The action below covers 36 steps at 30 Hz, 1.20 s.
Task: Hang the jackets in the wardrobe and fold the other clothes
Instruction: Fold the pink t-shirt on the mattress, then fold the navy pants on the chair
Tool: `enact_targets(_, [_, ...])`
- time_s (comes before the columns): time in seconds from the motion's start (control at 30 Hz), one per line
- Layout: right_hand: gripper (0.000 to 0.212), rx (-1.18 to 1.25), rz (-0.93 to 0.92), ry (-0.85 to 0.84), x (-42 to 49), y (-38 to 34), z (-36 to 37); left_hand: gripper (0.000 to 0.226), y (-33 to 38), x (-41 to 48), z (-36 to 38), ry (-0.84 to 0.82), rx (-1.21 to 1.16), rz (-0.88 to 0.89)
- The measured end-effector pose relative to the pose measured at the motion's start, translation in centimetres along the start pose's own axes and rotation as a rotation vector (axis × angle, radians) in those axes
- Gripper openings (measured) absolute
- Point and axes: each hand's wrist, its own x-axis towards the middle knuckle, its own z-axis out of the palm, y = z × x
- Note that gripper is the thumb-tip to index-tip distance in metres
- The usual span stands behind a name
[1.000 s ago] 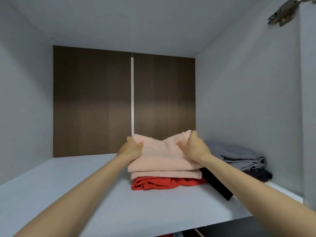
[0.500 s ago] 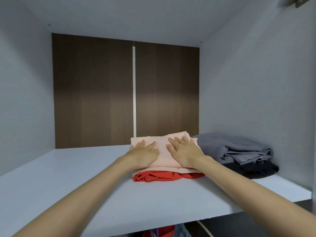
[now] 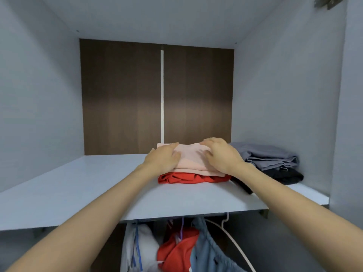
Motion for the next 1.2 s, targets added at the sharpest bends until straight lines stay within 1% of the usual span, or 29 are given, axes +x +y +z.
enact_targets(0.1, [0.034,0.103,-0.033,0.122,-3.0,-0.3,-2.5,0.048,1.7,-3.2,-1.8,0.151,0.105,0.088])
enact_targets(0.23, [0.027,0.209,-0.046,0.186,-8.4,-1.3,-4.3,0.043,3.6,-8.6,-2.9,0.298,0.035,0.160])
enact_targets(0.37, [0.023,0.260,-0.016,0.210,-14.0,-3.0,-5.1,0.040,4.6,-14.2,-2.8,0.353,-0.079,0.168])
enact_targets(0.5, [0.021,0.284,-0.013,0.145,-18.9,-4.5,-5.3,0.038,5.0,-19.2,-2.2,0.355,-0.058,0.165])
enact_targets(0.63, [0.021,0.292,0.021,0.129,-22.9,-6.0,-5.8,0.038,4.8,-23.0,-2.1,0.294,-0.083,0.166])
enact_targets(0.73, [0.021,0.287,0.069,0.116,-26.1,-7.4,-6.3,0.038,4.6,-25.8,-1.9,0.259,-0.147,0.181])
enact_targets(0.83, [0.022,0.268,0.134,0.100,-30.0,-9.1,-6.0,0.039,4.5,-29.4,-0.5,0.174,-0.193,0.210])
enact_targets(1.0, [0.021,0.265,0.338,0.076,-39.1,-11.6,-5.6,0.042,4.9,-35.7,2.6,-0.006,-0.245,0.286])
enact_targets(1.1, [0.020,0.323,0.491,0.069,-46.2,-12.9,-5.7,0.042,6.4,-40.0,4.2,-0.089,-0.293,0.351])
enact_targets(1.2, [0.019,0.325,0.649,0.072,-53.9,-14.3,-6.1,0.042,8.5,-44.9,5.9,-0.202,-0.339,0.424])
